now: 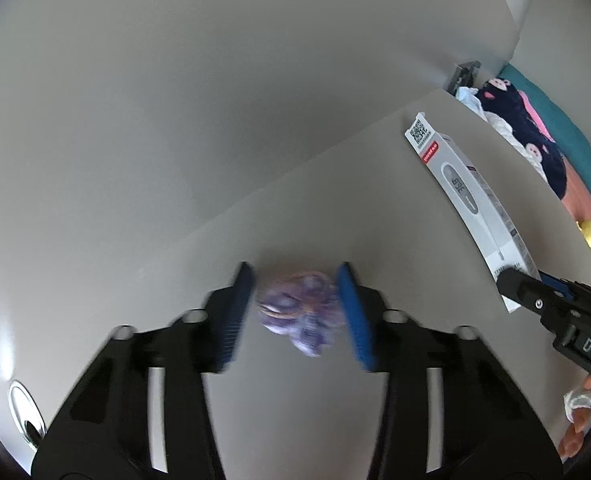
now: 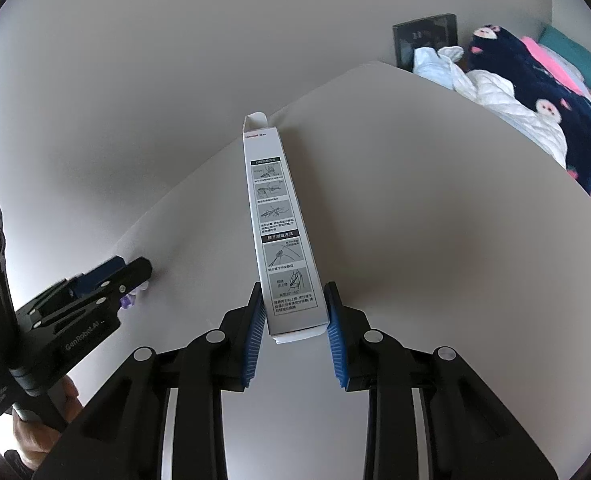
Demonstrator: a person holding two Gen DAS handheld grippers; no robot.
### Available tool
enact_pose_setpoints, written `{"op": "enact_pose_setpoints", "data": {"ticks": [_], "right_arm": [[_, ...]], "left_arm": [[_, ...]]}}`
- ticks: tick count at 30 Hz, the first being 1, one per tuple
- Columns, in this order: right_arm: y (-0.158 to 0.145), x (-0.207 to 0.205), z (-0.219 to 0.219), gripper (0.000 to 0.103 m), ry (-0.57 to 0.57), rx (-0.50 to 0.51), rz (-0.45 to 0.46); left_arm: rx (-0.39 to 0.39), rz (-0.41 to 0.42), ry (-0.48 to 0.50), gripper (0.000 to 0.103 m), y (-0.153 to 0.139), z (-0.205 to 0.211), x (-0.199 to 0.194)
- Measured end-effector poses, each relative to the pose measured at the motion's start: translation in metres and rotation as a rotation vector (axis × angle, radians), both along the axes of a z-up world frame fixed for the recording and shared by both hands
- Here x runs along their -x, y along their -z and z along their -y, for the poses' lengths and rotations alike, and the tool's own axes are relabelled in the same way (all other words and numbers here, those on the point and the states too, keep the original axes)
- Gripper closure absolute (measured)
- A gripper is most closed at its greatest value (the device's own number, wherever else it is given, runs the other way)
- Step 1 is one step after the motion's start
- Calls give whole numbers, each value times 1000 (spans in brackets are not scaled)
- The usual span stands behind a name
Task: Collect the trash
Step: 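Grasp the lilac hair tie with the left tool while the right tool grasps the white box, then carry the hair tie and white box over the bin and release both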
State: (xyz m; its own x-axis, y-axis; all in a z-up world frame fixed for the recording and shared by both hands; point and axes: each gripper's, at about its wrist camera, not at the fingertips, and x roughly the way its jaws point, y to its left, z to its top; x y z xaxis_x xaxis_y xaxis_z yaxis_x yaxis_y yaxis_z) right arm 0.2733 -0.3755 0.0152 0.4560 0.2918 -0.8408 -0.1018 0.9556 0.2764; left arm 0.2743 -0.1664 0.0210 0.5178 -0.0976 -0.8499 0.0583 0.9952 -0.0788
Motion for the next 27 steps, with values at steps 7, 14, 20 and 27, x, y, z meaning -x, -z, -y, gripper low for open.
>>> {"op": "enact_pose_setpoints", "data": {"ticks": [7,14,20,27], "right_arm": [[-10,22,7,73,13,-13,13],[-22,44,21,74,33,-37,31],[-42,69,33,75,60,-64,50],[-63,109,61,75,114,-123,75]], "left_arm": [[25,-12,4,84,0,0,15],[128,-33,27,98,-6,-2,34],[148,-13,77,98,-21,12,58],[146,9,163,98,-38,48,99]]}}
